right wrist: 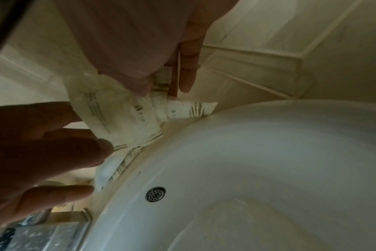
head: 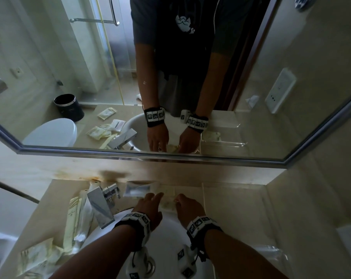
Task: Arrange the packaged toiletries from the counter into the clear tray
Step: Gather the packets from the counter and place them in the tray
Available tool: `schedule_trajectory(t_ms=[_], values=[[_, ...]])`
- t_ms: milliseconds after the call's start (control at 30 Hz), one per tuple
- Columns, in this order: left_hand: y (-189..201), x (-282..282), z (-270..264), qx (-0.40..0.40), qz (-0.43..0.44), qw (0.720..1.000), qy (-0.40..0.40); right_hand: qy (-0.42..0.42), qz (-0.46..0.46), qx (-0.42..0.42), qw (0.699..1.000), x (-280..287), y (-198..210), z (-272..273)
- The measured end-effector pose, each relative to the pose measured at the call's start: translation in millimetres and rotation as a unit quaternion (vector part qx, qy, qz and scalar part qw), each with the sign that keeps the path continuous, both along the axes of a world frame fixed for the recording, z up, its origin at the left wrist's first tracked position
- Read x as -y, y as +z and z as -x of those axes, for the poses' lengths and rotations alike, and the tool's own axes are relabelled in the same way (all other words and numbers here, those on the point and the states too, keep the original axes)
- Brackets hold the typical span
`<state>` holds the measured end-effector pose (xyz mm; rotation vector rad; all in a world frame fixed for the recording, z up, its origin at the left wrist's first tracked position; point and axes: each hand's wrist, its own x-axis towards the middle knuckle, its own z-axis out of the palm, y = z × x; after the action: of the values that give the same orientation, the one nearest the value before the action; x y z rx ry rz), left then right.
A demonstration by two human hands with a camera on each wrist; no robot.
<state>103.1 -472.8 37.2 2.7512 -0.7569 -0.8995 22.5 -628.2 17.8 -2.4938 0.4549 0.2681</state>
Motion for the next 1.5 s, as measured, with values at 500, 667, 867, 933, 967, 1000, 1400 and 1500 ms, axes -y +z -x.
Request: schedule_trajectory(t_ms=[500,667,867,933,967,1000,1400,1500], values=[[72.5,7.5,41.8,-0.014,0.038,0.998,-0.038,0.030,-0.046,0.041,0.998,-2.0,76.2,40.2],[84.8,-1.9,58.4,0.001,0.064,0.998,-0.013,-0.006,-0.054,0.075,0.996,-9.8,93.0,53.2],[98.0,-15.6,73.0,-0.012,0.170,0.982,0.086,-0.074,-0.122,0.049,0.989,-6.3,101.9,69.8],[101.3,-16.7,78.8,-0.013,0.192,0.975,0.109,-0.065,-0.104,0.015,0.992,-5.1,100.8,78.4],[102.5,-16.1,83.6,-0.029,0.208,0.971,0.114,-0.064,-0.093,0.003,0.994,-4.8,100.2,83.1],[102.4,-14.4,88.5,-0.047,0.216,0.969,0.111,-0.066,-0.086,-0.002,0.994,-4.5,98.9,88.1],[97.6,22.8,139.5,-0.105,0.190,0.971,0.098,-0.152,-0.073,0.030,0.985,15.8,78.0,157.7],[100.8,35.5,146.9,-0.119,0.182,0.971,0.096,-0.178,-0.083,0.038,0.980,27.9,81.5,165.8]])
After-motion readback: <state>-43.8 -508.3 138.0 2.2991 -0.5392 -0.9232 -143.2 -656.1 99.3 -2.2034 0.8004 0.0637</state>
